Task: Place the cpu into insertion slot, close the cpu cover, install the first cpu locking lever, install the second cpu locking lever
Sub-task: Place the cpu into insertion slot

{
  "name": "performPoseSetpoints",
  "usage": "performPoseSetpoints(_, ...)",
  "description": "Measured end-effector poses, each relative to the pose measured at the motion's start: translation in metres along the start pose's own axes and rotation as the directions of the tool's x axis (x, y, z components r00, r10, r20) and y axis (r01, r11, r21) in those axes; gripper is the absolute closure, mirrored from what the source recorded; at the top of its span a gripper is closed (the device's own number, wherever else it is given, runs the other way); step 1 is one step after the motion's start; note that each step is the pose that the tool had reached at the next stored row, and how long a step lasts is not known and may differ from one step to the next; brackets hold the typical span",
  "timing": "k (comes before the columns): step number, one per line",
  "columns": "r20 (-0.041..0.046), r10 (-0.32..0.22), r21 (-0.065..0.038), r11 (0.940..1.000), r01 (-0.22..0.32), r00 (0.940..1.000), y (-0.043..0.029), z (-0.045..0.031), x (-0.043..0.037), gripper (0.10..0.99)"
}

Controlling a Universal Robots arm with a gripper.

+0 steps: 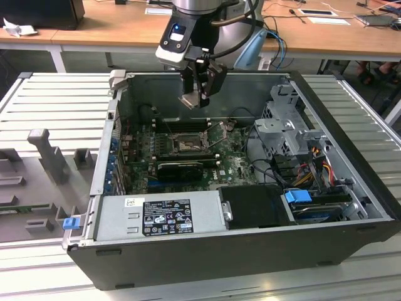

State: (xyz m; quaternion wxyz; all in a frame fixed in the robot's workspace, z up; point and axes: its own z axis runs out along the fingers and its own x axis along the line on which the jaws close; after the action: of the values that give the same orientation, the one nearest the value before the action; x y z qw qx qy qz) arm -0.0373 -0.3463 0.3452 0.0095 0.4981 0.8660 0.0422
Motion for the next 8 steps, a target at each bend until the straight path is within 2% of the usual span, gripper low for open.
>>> performPoseSetpoints(8, 0.0012, 0.01, 0.0, 0.9999, -0.01, 0.9999, -0.0001, 0.0011, 0.0, 0.549)
